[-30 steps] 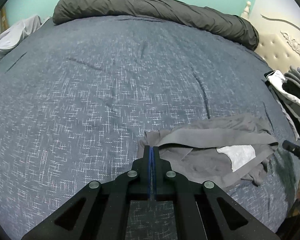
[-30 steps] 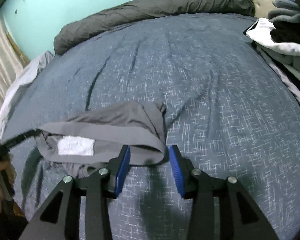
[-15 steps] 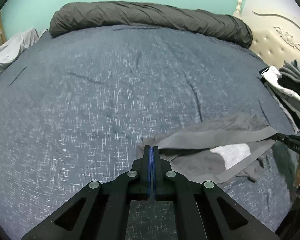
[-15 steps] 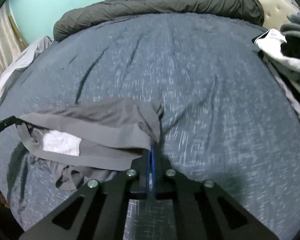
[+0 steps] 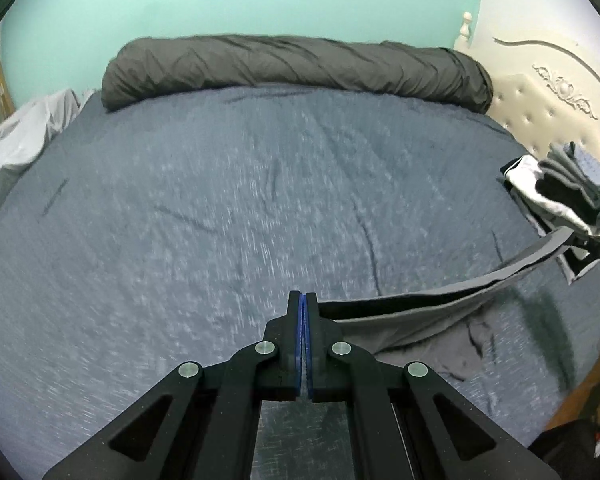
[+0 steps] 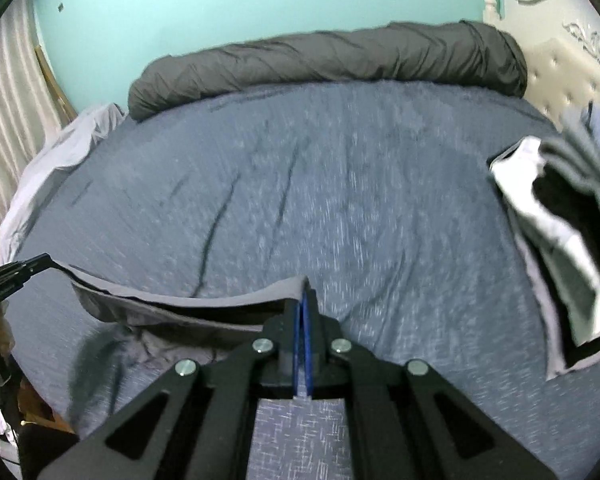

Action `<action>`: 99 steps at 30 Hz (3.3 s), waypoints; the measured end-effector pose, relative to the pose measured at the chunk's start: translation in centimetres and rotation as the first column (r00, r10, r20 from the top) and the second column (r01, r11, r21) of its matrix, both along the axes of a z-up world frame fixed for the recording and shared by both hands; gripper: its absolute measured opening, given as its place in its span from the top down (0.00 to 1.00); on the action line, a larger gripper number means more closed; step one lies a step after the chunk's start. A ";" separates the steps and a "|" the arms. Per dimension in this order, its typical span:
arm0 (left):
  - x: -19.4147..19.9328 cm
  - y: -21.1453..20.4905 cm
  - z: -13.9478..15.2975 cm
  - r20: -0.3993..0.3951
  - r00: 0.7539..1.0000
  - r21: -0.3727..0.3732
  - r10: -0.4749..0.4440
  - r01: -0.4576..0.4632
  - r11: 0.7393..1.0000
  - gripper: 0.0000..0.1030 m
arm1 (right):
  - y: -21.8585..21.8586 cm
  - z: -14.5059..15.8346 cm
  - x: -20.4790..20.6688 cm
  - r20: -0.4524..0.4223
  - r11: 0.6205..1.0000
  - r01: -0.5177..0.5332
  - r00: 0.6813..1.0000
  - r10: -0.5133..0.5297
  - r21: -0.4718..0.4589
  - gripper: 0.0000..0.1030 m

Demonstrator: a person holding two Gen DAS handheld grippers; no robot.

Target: Fold clothes

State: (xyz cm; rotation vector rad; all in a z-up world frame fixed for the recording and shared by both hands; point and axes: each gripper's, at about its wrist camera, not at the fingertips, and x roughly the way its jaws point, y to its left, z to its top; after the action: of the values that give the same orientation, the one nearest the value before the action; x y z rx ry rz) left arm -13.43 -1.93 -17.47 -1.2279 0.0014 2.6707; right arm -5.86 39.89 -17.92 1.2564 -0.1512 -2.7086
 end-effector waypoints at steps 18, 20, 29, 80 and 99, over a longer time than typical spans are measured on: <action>4.9 1.1 12.1 -0.141 0.989 0.004 -0.034 0.035 0.999 1.00 | -1.3 13.3 5.2 -0.135 0.997 -0.046 0.989 0.054 0.059 0.99; 5.2 1.4 11.2 -0.115 0.993 0.022 -0.041 0.044 0.999 1.00 | -1.7 12.1 4.8 -0.090 0.995 -0.047 0.994 0.055 0.083 0.99; 4.1 4.8 -0.5 0.113 0.986 0.110 -0.121 0.108 0.988 1.00 | 0.4 7.6 3.1 0.018 0.996 0.003 1.000 -0.005 0.094 0.99; 2.1 24.0 -12.9 0.200 0.883 -0.090 -0.424 0.448 0.890 0.98 | 5.1 1.4 2.4 0.100 0.999 0.047 0.994 -0.048 0.009 0.99; 1.7 12.2 2.6 0.010 0.969 -0.114 -0.245 0.245 0.963 0.99 | 6.0 8.2 4.1 0.010 0.996 0.082 0.997 -0.082 -0.019 0.99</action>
State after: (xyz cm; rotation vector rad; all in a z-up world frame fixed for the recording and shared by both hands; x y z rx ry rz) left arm -11.78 10.27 -14.88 -1.1694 0.2926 2.4867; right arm -1.78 45.93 -9.74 1.2843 -0.2348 -2.7634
